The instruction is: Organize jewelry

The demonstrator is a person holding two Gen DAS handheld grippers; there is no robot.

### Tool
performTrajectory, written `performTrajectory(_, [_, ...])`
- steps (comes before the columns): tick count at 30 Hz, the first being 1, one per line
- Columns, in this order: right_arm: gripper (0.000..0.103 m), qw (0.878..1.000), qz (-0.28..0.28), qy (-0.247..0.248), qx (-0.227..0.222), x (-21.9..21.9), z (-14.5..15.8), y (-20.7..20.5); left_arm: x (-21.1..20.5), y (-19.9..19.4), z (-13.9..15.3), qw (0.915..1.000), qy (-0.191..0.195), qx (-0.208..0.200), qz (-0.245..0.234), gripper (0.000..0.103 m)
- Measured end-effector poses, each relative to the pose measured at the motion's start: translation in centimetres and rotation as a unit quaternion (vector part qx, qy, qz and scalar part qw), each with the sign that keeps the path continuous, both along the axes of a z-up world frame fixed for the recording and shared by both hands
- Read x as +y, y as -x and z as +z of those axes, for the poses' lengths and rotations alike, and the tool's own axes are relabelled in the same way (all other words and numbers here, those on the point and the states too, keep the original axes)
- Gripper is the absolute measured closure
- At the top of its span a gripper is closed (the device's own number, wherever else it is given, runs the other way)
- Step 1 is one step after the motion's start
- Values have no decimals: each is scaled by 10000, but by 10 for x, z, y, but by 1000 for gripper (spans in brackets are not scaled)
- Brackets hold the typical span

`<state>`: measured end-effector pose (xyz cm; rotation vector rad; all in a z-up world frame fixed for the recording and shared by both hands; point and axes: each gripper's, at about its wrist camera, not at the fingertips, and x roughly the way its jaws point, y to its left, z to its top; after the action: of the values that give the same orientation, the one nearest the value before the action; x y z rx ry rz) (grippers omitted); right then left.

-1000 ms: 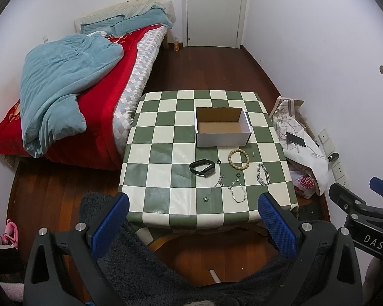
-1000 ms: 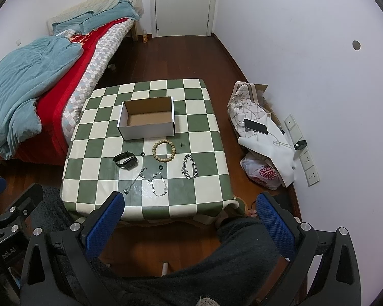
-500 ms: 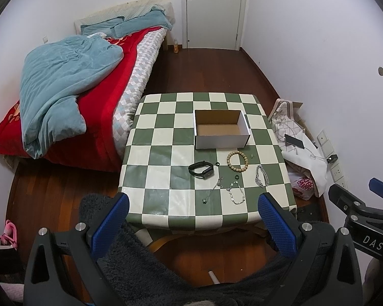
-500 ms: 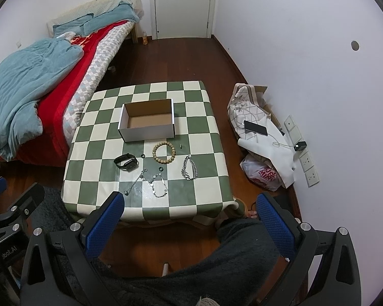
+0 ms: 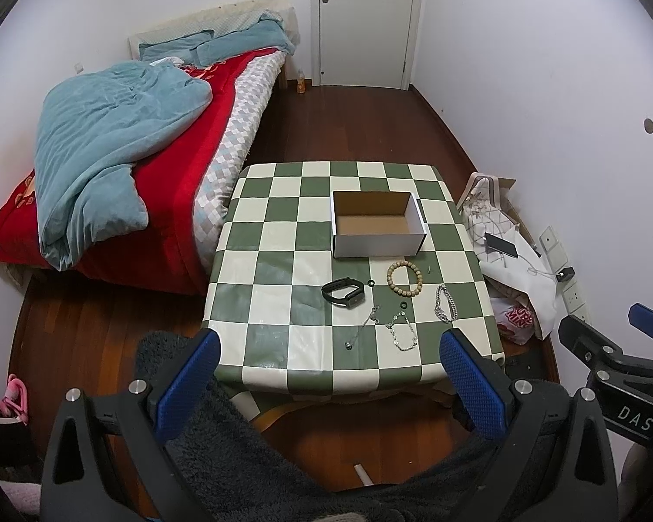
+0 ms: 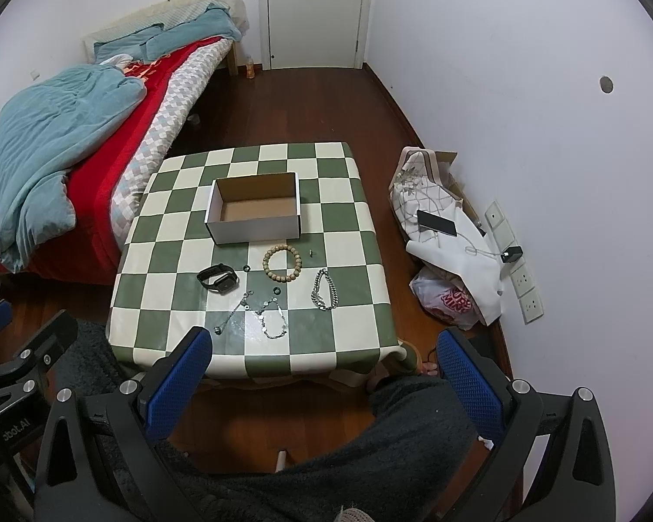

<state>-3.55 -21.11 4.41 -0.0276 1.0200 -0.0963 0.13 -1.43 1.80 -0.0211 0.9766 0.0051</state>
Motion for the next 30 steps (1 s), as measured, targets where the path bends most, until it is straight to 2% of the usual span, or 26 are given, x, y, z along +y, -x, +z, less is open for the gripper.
performTrajectory(5, [0,10000,-37,-1,-51,1,-1,0,4,-6,-1,9996,-191,-161,98,0])
performTrajectory(9, [0,9999,-129,-23,-33,-5,-16,-13,18,-31,-13,9979,-382,-276,439,0])
performTrajectory(12, [0,9997,-212,-5,89,-7,-38,-26,27,-54,-36,9962,-592,-210,599,0])
performTrajectory(15, [0,9992,-319,-10,249,-14,-64,-44,32,-73,-70,9939,-897,-26,634,0])
performTrajectory(20, [1,9974,-444,-125,551,-25,-125,-82,36,-99,-144,9912,-1044,649,502,0])
performTrajectory(25, [19,9920,-428,-389,1126,-22,-207,-115,22,-114,-210,9848,-1180,1260,197,0])
performTrajectory(30, [33,9819,-249,-517,1802,-4,-296,-143,16,-123,-253,9773,-1631,1348,140,0])
